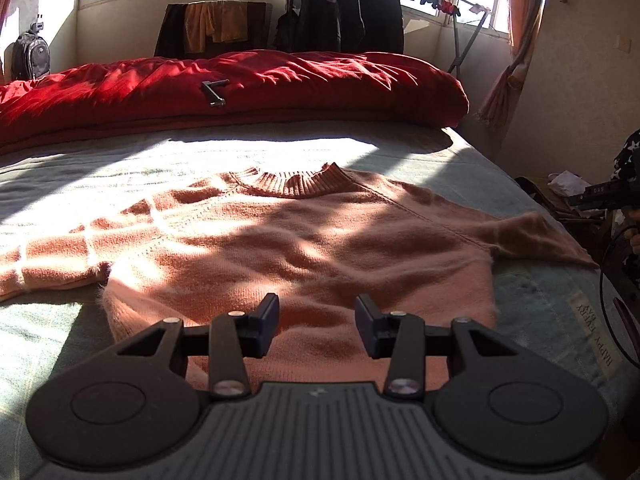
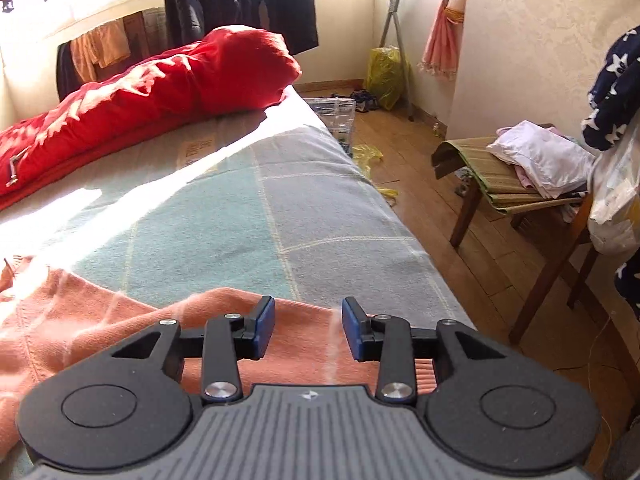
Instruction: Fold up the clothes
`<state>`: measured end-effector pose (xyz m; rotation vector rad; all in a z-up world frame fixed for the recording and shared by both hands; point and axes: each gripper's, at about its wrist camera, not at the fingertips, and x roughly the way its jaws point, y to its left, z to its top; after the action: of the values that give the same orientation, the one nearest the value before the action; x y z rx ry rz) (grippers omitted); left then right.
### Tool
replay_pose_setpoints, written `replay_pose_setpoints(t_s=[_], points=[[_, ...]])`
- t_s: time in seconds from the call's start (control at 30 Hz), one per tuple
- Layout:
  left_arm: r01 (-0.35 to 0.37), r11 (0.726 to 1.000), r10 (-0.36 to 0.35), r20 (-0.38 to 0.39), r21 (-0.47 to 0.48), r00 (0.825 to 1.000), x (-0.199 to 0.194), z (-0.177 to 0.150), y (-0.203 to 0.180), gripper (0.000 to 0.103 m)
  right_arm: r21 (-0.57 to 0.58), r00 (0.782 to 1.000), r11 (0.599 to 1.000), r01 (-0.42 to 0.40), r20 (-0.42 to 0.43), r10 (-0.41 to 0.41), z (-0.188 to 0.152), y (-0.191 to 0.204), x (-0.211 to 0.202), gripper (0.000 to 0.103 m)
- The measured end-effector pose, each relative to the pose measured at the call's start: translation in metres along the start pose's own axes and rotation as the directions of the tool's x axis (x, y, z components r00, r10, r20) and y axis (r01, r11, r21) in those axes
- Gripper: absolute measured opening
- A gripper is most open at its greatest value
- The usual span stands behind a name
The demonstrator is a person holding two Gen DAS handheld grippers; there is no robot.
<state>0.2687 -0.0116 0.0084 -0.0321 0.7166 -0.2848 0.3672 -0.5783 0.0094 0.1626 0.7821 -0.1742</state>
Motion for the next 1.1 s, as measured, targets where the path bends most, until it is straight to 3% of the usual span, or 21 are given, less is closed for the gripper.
replay_pose_setpoints(t_s=[0.13, 0.3, 0.5, 0.7, 0.73, 0.77, 0.83, 1.1], points=[[-0.010, 1.000, 0.010, -0.001, 0.003, 1.000, -0.006, -0.004, -0.003, 0.042, -0.146, 0.987, 0.976, -0.160, -0.021, 0.158, 0.011, 0.073, 0.030, 0.041], [-0.047, 0.999, 0.047, -0.004, -0.005, 0.999, -0.017, -0.010, -0.004, 0.042, -0.298, 0.948, 0.899, -0.319, -0.103, 0.302, 0.021, 0.157, 0.075, 0.041], [-0.114, 0.993, 0.113, -0.012, -0.031, 0.993, -0.034, -0.021, 0.002, 0.042, -0.375, 0.917, 0.837, -0.398, -0.198, 0.347, 0.028, 0.216, 0.130, 0.047], [-0.177, 0.981, 0.176, -0.028, -0.074, 0.984, -0.044, -0.031, 0.014, 0.043, -0.421, 0.895, 0.791, -0.443, -0.259, 0.364, 0.021, 0.225, 0.160, 0.055], [-0.184, 0.980, 0.182, -0.030, -0.081, 0.983, -0.044, -0.032, 0.016, 0.043, -0.417, 0.888, 0.785, -0.457, -0.260, 0.378, 0.020, 0.224, 0.160, 0.048], [-0.187, 0.979, 0.185, -0.031, -0.084, 0.982, -0.045, -0.033, 0.016, 0.043, -0.413, 0.883, 0.782, -0.468, -0.261, 0.390, 0.020, 0.224, 0.159, 0.025], [-0.196, 0.976, 0.194, -0.032, -0.091, 0.981, -0.045, -0.035, 0.018, 0.043, -0.415, 0.881, 0.778, -0.472, -0.255, 0.398, 0.019, 0.226, 0.154, 0.007], [-0.214, 0.970, 0.214, -0.011, -0.119, 0.977, -0.050, -0.035, 0.018, 0.043, -0.422, 0.910, 0.807, -0.414, -0.190, 0.368, 0.041, 0.242, 0.151, 0.005]])
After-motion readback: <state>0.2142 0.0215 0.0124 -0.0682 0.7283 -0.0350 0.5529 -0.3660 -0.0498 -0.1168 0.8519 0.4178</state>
